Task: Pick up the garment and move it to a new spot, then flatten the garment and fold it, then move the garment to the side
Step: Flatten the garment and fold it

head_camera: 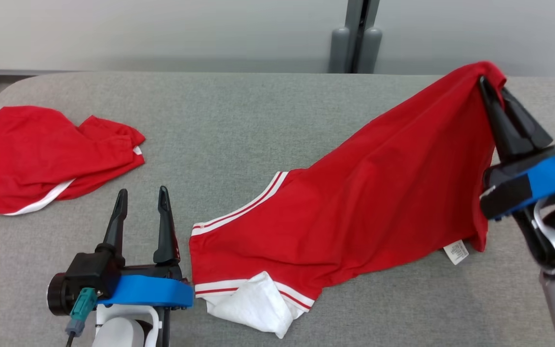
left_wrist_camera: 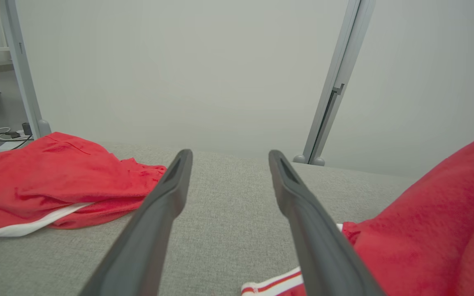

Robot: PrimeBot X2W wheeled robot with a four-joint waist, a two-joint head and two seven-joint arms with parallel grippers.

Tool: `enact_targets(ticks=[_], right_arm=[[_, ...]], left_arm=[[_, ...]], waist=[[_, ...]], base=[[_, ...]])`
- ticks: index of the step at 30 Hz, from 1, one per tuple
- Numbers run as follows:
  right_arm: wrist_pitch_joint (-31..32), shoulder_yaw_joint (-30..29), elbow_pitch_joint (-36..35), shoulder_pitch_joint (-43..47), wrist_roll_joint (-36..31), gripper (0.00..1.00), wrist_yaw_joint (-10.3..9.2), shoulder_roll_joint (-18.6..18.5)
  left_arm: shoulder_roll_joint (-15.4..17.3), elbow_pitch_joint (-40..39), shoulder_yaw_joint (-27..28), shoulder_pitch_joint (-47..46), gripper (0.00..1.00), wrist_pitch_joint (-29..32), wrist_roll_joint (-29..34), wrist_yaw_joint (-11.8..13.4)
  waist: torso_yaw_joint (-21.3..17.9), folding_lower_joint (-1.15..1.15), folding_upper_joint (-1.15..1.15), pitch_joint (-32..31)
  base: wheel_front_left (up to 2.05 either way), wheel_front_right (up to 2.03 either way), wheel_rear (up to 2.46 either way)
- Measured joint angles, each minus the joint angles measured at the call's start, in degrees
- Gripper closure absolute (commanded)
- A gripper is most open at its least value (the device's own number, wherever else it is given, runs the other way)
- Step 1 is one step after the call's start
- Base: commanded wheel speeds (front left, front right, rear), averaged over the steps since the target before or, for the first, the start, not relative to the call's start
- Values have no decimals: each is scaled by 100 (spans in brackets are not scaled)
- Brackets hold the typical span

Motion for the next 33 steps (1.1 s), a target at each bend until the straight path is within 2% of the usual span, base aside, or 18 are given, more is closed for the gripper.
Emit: enact_targets(ticks=[13, 21, 22, 23, 28, 33], right_arm=[[-443, 327, 2499, -1778, -275, 100, 0, -534], [-769, 369, 4158, -2783, -452, 100, 0, -579], [-831, 370, 4350, -2883, -499, 76, 0, -569], [-873, 371, 4551, -2967, -516, 0, 0, -543], [-1259, 517, 5238, -3149, -555, 0, 0, -382], [-1706, 690, 5569, -3144, -436, 0, 0, -464]], left_arm=[[0, 49, -379, -394, 0, 0, -198, 26], [-1, 44, -678, -656, 0, -1, -349, 86], [-1, 43, -700, -680, 0, 0, -359, 105], [0, 42, -720, -699, 0, -1, -367, 121], [1, 83, -739, -758, 0, 0, -400, 154], [-1, 131, -644, -776, 0, 0, -319, 144]], waist=[[572, 0, 0, 467], [936, 1, 0, 856], [969, 1, 0, 902], [999, 1, 0, 944], [1008, 1, 0, 1027], [838, 0, 0, 932]], base=[[0, 0, 0], [0, 0, 0], [0, 0, 0], [0, 0, 0], [0, 0, 0], [0, 0, 0]])
